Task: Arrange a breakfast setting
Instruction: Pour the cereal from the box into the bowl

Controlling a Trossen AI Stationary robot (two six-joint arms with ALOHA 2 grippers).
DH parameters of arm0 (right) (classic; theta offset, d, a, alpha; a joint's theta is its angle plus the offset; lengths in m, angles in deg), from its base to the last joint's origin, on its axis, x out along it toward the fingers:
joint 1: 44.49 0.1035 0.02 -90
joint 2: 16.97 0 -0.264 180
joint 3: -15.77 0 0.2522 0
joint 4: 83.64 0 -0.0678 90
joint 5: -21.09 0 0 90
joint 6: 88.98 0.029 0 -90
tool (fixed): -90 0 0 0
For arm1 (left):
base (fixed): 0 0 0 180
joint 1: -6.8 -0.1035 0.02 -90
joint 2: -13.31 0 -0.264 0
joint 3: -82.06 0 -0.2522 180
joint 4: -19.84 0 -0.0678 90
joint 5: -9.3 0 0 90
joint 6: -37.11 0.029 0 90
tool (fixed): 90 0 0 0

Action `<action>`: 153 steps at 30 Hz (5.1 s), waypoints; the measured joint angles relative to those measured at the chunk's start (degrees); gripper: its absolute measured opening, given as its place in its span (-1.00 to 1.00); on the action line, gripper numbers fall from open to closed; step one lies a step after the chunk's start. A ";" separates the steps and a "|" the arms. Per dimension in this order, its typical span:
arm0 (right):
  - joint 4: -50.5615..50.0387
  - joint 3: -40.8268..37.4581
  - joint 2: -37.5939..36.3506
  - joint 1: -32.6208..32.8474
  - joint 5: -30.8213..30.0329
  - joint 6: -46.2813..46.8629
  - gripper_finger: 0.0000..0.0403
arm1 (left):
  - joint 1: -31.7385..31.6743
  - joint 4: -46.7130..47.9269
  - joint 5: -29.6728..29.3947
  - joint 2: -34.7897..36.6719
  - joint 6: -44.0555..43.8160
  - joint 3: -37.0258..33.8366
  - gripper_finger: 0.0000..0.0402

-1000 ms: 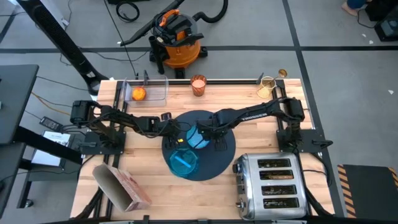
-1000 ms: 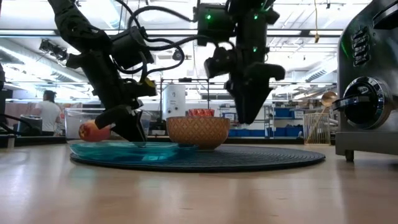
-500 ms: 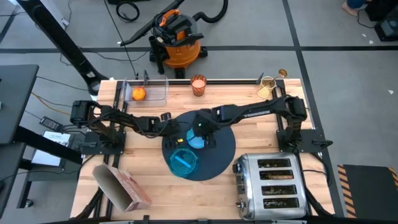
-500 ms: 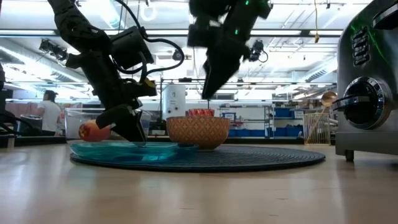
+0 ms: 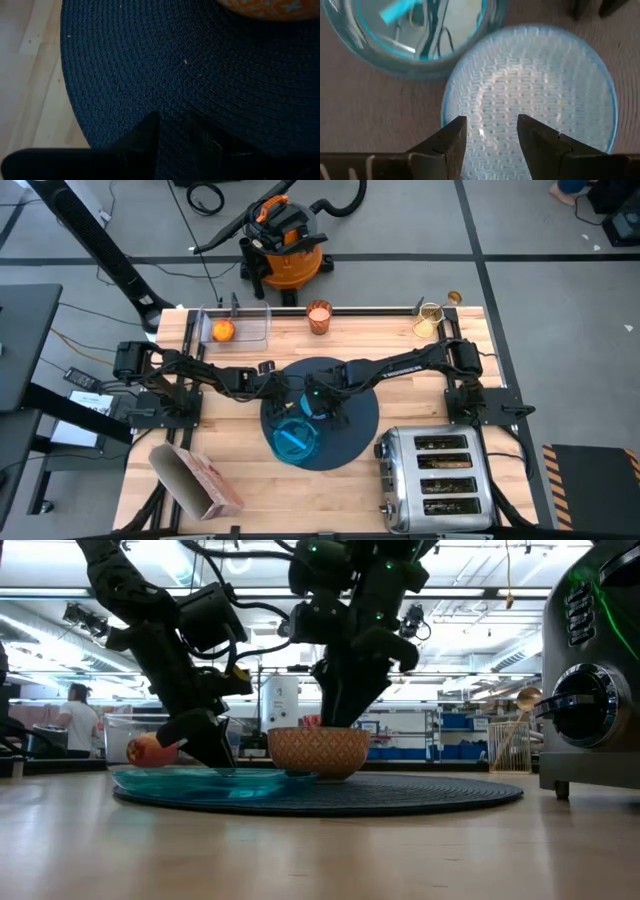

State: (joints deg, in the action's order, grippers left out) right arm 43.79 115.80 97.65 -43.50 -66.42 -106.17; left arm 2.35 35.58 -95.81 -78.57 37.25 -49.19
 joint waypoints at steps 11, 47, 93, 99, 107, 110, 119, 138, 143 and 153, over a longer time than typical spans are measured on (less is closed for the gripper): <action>-2.20 -0.01 0.08 -0.03 2.39 1.61 -0.09 | 0.00 -0.08 0.02 0.00 -1.01 0.00 -0.48; -6.10 0.01 -22.66 -4.26 -8.01 16.49 -0.02 | 0.17 3.11 1.24 10.98 -2.63 -0.11 -0.47; 4.87 -1.87 -24.82 13.14 -32.02 35.83 0.53 | 34.64 68.06 36.01 27.09 -11.01 60.02 0.59; 2.74 -1.87 -24.82 14.33 -32.95 36.54 0.52 | 44.06 80.26 21.13 27.02 -18.16 60.00 0.59; 1.21 -1.87 -24.82 15.42 -32.30 36.55 0.51 | 52.90 84.62 15.01 26.07 -22.86 57.04 0.51; 0.50 -1.87 -24.82 16.22 -30.44 35.58 0.51 | 55.10 82.67 16.04 25.79 -24.33 54.33 0.44; -0.32 -1.87 -24.82 18.09 -29.56 33.91 0.44 | 57.13 79.76 14.89 24.40 -21.47 44.98 0.15; 2.04 -1.87 -24.82 18.00 -31.39 31.09 0.39 | 57.16 74.30 15.04 23.89 -12.70 41.86 -0.96; 9.38 -1.87 -24.80 17.57 -31.66 32.38 0.44 | 57.13 74.86 14.68 25.90 -16.86 43.52 -0.98; 21.13 -1.87 -17.85 17.80 -24.17 26.54 0.59 | 56.89 75.50 8.54 32.26 -28.06 48.20 -0.99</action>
State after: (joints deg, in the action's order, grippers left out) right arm 64.91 113.93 79.80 -25.70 -90.59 -79.63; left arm 59.25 111.08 -87.27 -46.31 9.19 -1.00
